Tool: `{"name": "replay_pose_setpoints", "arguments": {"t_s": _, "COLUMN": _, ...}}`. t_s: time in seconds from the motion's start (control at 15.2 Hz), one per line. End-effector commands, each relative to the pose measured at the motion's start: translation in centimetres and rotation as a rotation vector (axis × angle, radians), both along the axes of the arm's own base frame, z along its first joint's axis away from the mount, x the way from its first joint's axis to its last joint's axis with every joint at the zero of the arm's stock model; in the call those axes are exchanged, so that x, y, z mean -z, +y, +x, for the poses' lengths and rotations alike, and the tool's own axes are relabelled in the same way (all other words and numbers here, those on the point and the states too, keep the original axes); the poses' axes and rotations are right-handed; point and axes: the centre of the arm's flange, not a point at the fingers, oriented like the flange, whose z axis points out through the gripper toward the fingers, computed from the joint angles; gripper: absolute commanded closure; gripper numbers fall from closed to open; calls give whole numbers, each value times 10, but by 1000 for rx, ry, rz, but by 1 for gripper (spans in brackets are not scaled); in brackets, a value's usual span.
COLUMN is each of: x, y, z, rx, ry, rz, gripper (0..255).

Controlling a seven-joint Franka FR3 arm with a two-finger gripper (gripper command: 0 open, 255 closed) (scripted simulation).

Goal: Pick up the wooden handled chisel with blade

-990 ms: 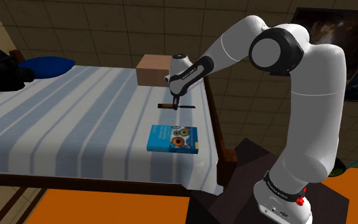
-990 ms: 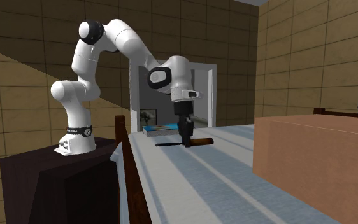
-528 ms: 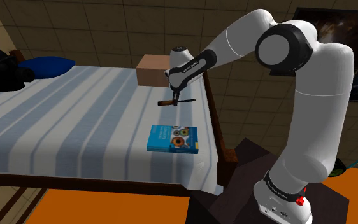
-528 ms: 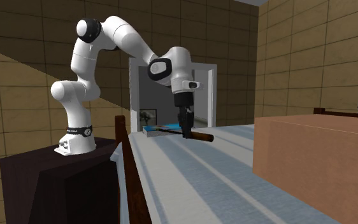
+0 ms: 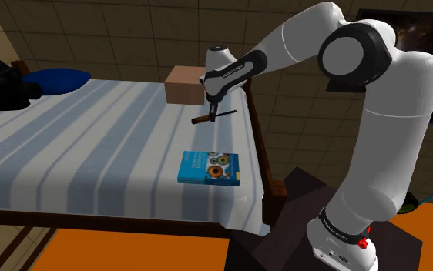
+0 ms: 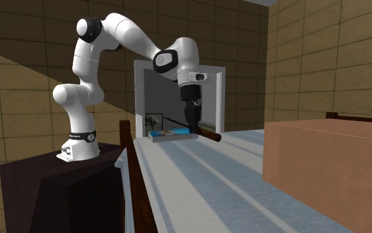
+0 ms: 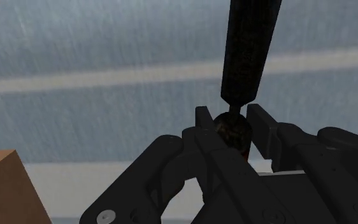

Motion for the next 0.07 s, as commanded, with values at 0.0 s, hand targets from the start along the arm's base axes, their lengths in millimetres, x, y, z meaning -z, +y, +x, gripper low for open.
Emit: {"name": "replay_pose_setpoints", "arguments": {"t_s": 0.0, "x": -3, "y": 0, "z": 1, "rx": 0, "ry": 0, "rz": 0, "gripper": 255}}
